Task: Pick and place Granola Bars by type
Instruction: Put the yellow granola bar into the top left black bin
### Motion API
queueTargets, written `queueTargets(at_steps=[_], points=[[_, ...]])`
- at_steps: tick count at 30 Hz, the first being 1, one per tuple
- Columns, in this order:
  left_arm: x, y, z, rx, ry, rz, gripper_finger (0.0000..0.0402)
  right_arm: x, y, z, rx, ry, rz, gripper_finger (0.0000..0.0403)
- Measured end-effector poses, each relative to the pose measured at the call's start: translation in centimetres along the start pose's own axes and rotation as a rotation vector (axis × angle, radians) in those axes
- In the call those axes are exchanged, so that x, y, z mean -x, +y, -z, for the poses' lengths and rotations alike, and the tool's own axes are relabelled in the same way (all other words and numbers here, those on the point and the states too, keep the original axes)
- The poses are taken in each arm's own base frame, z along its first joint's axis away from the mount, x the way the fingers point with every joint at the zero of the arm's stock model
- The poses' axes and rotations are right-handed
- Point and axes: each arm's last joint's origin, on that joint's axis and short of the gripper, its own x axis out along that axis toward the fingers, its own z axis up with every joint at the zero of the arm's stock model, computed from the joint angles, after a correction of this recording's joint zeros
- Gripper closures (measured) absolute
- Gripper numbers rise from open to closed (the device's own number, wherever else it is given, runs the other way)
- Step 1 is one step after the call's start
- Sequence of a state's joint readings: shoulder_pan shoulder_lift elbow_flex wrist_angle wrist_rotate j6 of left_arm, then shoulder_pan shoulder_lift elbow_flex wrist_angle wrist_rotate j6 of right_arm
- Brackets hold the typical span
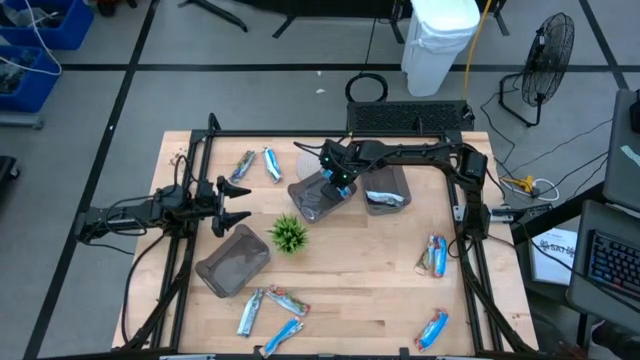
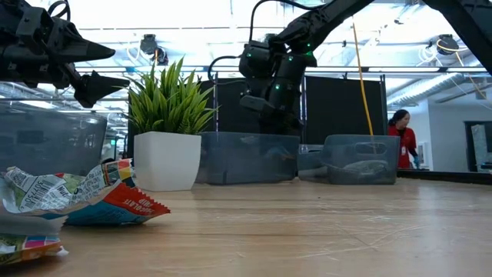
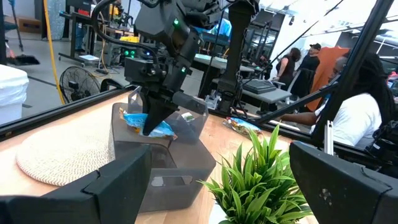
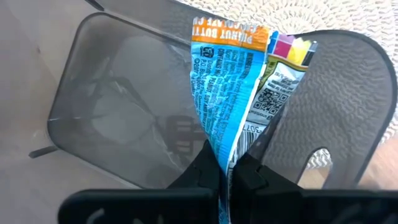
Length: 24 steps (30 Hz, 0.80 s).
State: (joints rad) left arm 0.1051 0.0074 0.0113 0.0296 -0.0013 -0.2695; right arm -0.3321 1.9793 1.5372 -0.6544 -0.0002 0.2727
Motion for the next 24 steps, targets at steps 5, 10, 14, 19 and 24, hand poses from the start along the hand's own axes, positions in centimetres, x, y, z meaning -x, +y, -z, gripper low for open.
queueTargets(at_steps=[5,10,14,19,24], points=[[0.0,0.0,0.0,0.0,0.0,0.0,0.0023,0.0,-0.07,-0.02,-0.002,-0.001,0.004,0.0383],[0.0,0.0,0.0,0.0,0.0,0.0,0.0023,0.0,-0.23,-0.08,-0.004,-0.015,0.051,0.0349],[0.0,0.0,0.0,0.0,0.0,0.0,0.0023,0.0,-0.32,-0.21,-0.007,-0.028,0.052,0.0314],[0.0,0.0,0.01,0.0,0.0,0.0,0.0023,0.01,-0.32,-0.55,-0.007,-0.06,0.044,0.0273],[0.0,0.0,0.0,0.0,0.0,0.0,0.0023,0.02,-0.39,-0.63,-0.009,-0.067,0.043,0.0247]])
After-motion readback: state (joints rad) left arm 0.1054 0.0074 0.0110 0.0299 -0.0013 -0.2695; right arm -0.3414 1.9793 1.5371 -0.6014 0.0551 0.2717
